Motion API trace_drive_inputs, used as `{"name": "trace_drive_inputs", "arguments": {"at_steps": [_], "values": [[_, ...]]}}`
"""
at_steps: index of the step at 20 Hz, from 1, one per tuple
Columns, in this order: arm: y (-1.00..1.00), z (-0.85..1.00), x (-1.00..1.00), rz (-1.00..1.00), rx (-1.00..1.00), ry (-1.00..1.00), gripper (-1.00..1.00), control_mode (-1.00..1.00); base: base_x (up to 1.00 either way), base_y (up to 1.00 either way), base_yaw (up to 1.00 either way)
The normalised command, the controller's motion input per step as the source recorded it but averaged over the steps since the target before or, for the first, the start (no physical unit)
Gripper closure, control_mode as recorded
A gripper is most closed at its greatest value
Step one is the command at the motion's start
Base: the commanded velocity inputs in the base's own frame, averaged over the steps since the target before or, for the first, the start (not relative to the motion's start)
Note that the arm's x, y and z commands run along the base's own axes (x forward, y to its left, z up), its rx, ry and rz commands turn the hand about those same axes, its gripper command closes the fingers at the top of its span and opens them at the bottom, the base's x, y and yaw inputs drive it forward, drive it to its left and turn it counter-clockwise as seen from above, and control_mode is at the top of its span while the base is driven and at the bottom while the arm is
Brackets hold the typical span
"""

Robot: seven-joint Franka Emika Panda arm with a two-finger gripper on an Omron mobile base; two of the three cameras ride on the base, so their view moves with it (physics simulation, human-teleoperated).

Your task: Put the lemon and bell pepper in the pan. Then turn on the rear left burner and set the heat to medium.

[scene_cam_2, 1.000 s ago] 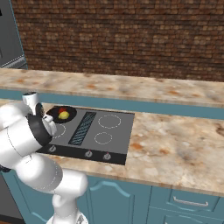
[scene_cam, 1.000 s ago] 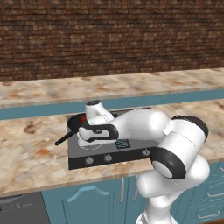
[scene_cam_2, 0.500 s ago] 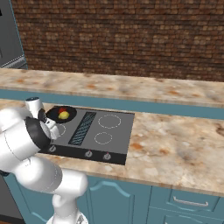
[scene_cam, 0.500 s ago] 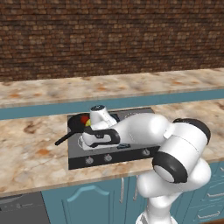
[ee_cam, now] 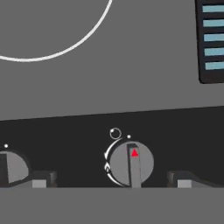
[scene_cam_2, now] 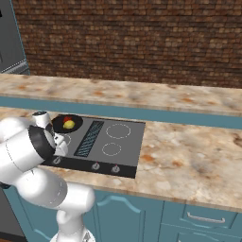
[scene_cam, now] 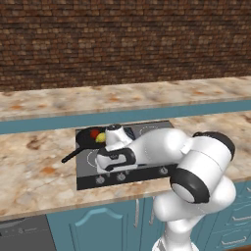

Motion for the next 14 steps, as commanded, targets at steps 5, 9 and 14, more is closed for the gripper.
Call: {"name": "trace_drive_inputs", "arguments": {"at_steps": [5,9,14], "values": [[-0.06,0.0,-0.04,0.1,0.0,0.0,-1.0,-1.0,0.0,0.0,0.0],[-0.32,0.0,0.0,0.14,0.0,-0.02,-1.0,-1.0,0.0,0.0,0.0],[-0.02,-0.05,0.04,0.02,0.01,-0.01,-1.0,-1.0,0.0,0.0,0.0]]}}
